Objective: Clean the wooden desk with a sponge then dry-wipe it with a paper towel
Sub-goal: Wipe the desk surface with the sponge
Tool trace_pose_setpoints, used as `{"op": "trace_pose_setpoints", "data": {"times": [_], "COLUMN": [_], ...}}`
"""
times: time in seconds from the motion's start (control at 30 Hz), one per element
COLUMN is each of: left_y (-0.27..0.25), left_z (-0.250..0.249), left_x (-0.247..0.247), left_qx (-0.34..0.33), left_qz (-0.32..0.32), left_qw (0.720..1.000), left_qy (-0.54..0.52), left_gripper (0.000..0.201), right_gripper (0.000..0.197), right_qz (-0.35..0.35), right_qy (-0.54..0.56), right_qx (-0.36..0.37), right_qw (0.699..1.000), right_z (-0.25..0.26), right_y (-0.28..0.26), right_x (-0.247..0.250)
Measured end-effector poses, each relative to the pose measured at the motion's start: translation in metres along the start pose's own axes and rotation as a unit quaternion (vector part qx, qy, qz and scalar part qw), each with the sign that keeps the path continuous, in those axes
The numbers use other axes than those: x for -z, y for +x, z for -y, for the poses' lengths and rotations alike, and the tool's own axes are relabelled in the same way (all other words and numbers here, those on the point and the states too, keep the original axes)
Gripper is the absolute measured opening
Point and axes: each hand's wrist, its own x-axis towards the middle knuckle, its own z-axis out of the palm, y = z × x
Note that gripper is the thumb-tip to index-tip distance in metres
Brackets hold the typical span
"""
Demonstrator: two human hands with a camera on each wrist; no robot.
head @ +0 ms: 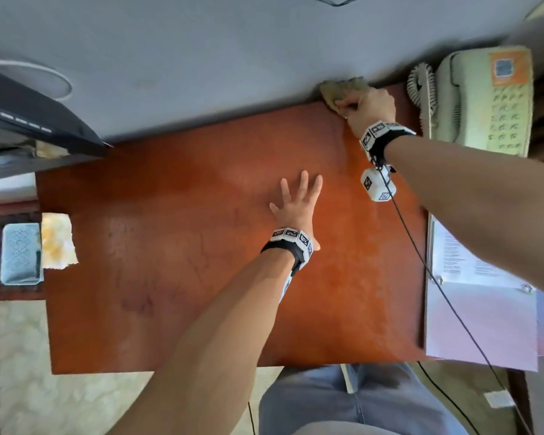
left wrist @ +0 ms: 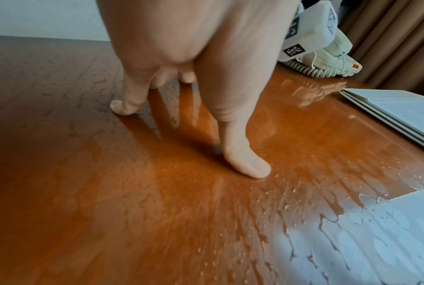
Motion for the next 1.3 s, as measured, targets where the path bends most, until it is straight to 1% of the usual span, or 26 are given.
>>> {"op": "trace_pose_setpoints", "data": {"times": [0.07, 0.13, 0.2, 0.23, 0.33, 0.4, 0.47, 0.53, 0.57, 0.6, 0.67, 0.7, 0.73, 0.77, 0.87, 0.93, 1.0, 1.07, 1.1, 1.13, 1.2, 1.27, 1.3], "left_y": [0.000, 0.000, -0.001, -0.002, -0.004, -0.008, -0.015, -0.024, -0.031, -0.038, -0.056, -0.065, -0.073, -0.081, -0.104, -0.115, -0.123, -0.129, -0.132, -0.134, -0.137, -0.140, -0.141], "left_z": [0.001, 0.001, 0.001, 0.001, 0.000, -0.002, -0.003, -0.002, -0.002, -0.002, -0.005, -0.009, -0.015, -0.021, -0.048, -0.069, -0.092, -0.117, -0.130, -0.143, -0.170, -0.195, -0.206], "left_x": [0.001, 0.003, 0.004, 0.005, 0.006, 0.007, 0.006, -0.001, -0.006, -0.013, -0.031, -0.040, -0.048, -0.056, -0.078, -0.089, -0.098, -0.106, -0.111, -0.115, -0.126, -0.142, -0.152], "left_qx": [0.000, 0.002, 0.001, 0.001, 0.002, 0.005, 0.012, 0.016, 0.019, 0.018, 0.005, -0.004, -0.014, -0.022, -0.043, -0.068, -0.096, -0.123, -0.137, -0.152, -0.194, -0.236, -0.253], "left_qz": [0.002, 0.009, 0.012, 0.013, 0.016, 0.012, -0.004, -0.040, -0.057, -0.071, -0.091, -0.096, -0.098, -0.100, -0.107, -0.117, -0.134, -0.145, -0.149, -0.153, -0.155, -0.137, -0.121], "left_qw": [1.000, 1.000, 1.000, 1.000, 1.000, 1.000, 1.000, 0.999, 0.998, 0.997, 0.995, 0.995, 0.994, 0.994, 0.992, 0.990, 0.985, 0.980, 0.978, 0.975, 0.965, 0.954, 0.948], "left_qy": [-0.003, -0.005, -0.004, -0.003, -0.007, 0.002, 0.017, 0.022, 0.022, 0.024, 0.035, 0.040, 0.042, 0.043, 0.044, 0.048, 0.049, 0.051, 0.054, 0.059, 0.086, 0.126, 0.152], "left_gripper": [0.161, 0.161, 0.161, 0.161, 0.161, 0.161, 0.159, 0.154, 0.151, 0.147, 0.138, 0.132, 0.126, 0.121, 0.102, 0.091, 0.082, 0.073, 0.070, 0.068, 0.068, 0.080, 0.090], "right_gripper": [0.025, 0.024, 0.024, 0.026, 0.030, 0.033, 0.036, 0.044, 0.051, 0.053, 0.041, 0.039, 0.039, 0.037, 0.021, 0.018, 0.016, 0.012, 0.010, 0.010, 0.016, 0.024, 0.025], "right_qz": [0.008, 0.014, 0.038, 0.062, 0.137, 0.155, 0.161, 0.191, 0.215, 0.230, 0.248, 0.249, 0.247, 0.244, 0.216, 0.194, 0.163, 0.113, 0.091, 0.070, 0.021, -0.031, -0.056], "right_qy": [0.015, 0.023, 0.009, -0.009, -0.060, -0.074, -0.058, -0.051, -0.049, -0.042, -0.027, -0.016, -0.004, 0.009, 0.095, 0.174, 0.256, 0.337, 0.388, 0.446, 0.537, 0.592, 0.606], "right_qx": [-0.001, -0.001, 0.027, 0.042, 0.058, 0.066, 0.074, 0.095, 0.117, 0.143, 0.191, 0.218, 0.231, 0.224, 0.150, 0.083, 0.005, -0.080, -0.127, -0.177, -0.255, -0.304, -0.320], "right_qw": [1.000, 1.000, 0.999, 0.997, 0.987, 0.983, 0.982, 0.976, 0.968, 0.962, 0.949, 0.944, 0.941, 0.943, 0.960, 0.962, 0.953, 0.931, 0.908, 0.875, 0.804, 0.746, 0.726], "right_z": [-0.003, -0.009, -0.017, -0.022, -0.043, -0.057, -0.071, -0.085, -0.095, -0.104, -0.119, -0.124, -0.128, -0.130, -0.132, -0.131, -0.140, -0.163, -0.176, -0.191, -0.223, -0.256, -0.270], "right_y": [-0.017, -0.048, -0.092, -0.116, -0.190, -0.243, -0.298, -0.349, -0.372, -0.394, -0.431, -0.446, -0.457, -0.466, -0.477, -0.478, -0.480, -0.484, -0.488, -0.494, -0.507, -0.520, -0.525], "right_x": [0.003, 0.008, 0.019, 0.023, 0.025, 0.020, 0.008, -0.003, -0.009, -0.012, -0.015, -0.015, -0.016, -0.014, 0.002, 0.023, 0.048, 0.073, 0.085, 0.098, 0.121, 0.135, 0.138]}}
